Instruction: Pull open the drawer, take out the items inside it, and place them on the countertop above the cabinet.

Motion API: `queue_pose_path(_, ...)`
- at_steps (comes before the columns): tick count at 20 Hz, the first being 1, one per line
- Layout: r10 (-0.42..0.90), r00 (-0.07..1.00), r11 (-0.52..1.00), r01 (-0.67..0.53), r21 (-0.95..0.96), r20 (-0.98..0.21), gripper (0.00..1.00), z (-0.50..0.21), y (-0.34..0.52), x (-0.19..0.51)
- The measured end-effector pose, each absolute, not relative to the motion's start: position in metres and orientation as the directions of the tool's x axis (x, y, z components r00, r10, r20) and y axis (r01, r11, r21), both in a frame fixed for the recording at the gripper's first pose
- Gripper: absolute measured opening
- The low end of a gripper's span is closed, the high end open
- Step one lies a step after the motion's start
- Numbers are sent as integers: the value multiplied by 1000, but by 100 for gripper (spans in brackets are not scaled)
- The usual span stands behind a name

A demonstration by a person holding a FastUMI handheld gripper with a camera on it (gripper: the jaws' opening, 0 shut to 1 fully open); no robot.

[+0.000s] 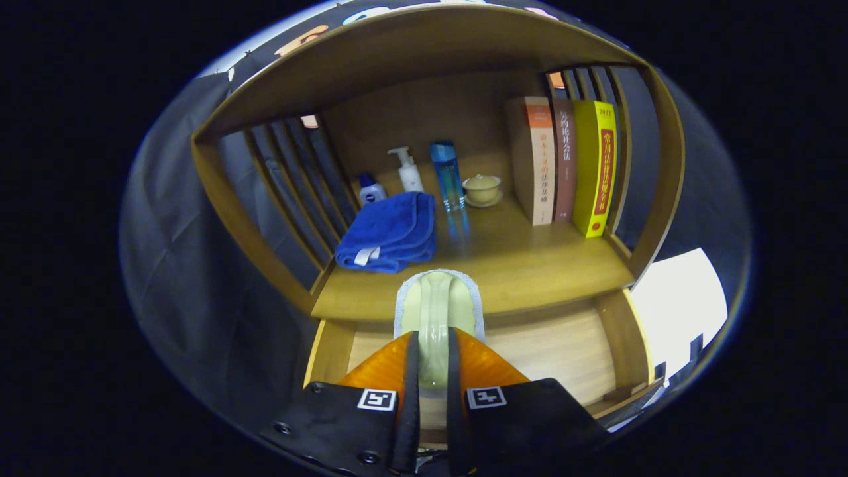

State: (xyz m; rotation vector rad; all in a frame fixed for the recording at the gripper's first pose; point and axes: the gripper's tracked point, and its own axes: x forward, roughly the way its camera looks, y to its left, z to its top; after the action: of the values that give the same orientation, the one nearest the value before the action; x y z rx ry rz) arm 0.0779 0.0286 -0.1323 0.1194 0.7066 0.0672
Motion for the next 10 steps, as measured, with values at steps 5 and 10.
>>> queue_pose_path(5,44,748,992,47,120,-662,25,-159,4,135)
queue_pose_path(10,8,742,990,87,107,-671,26,-199,-7,192)
